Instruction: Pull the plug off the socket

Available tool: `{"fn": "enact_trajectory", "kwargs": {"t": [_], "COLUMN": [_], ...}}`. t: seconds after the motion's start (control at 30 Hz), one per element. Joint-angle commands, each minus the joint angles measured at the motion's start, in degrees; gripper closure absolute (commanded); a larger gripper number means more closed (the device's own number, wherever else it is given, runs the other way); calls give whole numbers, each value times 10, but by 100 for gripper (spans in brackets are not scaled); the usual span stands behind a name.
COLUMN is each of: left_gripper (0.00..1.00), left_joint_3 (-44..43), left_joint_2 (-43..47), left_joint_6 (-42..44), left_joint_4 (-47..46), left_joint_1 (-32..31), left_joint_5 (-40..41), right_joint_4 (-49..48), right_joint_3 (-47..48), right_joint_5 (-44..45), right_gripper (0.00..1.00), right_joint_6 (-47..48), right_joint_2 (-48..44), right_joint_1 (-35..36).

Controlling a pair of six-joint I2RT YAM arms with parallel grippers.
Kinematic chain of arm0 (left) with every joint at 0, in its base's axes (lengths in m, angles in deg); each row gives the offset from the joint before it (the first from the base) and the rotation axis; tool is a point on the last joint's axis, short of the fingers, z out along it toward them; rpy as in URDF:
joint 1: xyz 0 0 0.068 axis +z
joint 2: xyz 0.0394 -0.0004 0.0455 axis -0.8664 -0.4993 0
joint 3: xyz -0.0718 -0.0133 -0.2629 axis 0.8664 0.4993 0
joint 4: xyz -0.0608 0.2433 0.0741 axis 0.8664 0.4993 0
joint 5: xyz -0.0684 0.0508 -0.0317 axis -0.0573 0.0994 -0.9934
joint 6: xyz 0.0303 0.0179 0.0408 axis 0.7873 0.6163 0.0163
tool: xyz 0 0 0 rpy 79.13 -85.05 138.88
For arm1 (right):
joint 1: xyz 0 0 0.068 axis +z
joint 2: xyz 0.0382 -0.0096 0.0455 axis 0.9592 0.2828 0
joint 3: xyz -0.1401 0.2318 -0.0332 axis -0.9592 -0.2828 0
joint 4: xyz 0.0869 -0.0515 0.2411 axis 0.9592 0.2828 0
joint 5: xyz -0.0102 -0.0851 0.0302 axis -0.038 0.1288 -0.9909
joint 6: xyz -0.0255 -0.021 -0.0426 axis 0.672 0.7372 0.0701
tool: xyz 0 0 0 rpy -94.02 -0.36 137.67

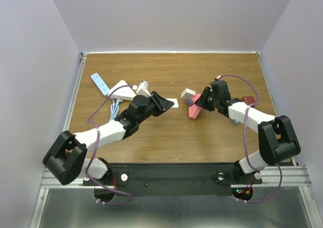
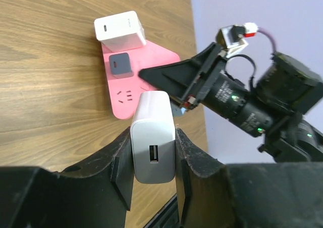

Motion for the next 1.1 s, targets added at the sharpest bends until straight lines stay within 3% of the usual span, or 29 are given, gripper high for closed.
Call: {"fn": "enact_trajectory", "kwargs": {"t": [0.0, 0.23, 0.37, 0.47, 0.67, 0.7, 0.73, 0.8, 0.83, 0.93, 0.97, 1.07], "left_gripper": [100, 100, 100, 100, 100, 96, 82, 65, 46, 24, 24, 6], "left_joint_3": [-77, -84, -151, -238, -373, -407, -424, -476, -492, -542, -549, -544], "left_joint_2": [-49, -147, -234, -337, -460, -489, -505, -548, -561, -599, -605, -606], "left_joint_6": [58, 58, 79, 66, 40, 28, 20, 3, 1, -8, -10, -10], "left_joint_4": [63, 13, 3, -19, -38, -44, -48, -51, -51, -49, -48, -47], "left_joint_1": [-3, -10, -32, -48, -90, -94, -99, -110, -114, -128, -129, -129], "left_joint_5": [-15, -65, -84, -110, -141, -143, -152, -163, -172, -181, -180, -171], "right_joint_4": [52, 222, 277, 293, 312, 312, 312, 312, 312, 312, 312, 312], "right_joint_3": [57, 235, 277, 279, 266, 258, 254, 250, 245, 240, 238, 233], "right_joint_5": [15, 247, 319, 331, 311, 306, 302, 296, 292, 285, 285, 281], "right_gripper": [100, 100, 99, 100, 100, 100, 100, 100, 99, 99, 100, 99], "right_joint_6": [-5, -26, -23, -26, -26, -27, -27, -28, -28, -29, -27, -26], "right_joint_2": [-40, -106, -135, -164, -204, -209, -216, -223, -225, -231, -232, -237], "right_joint_1": [2, -11, -13, -14, -15, -15, -15, -15, -15, -16, -15, -16]}}
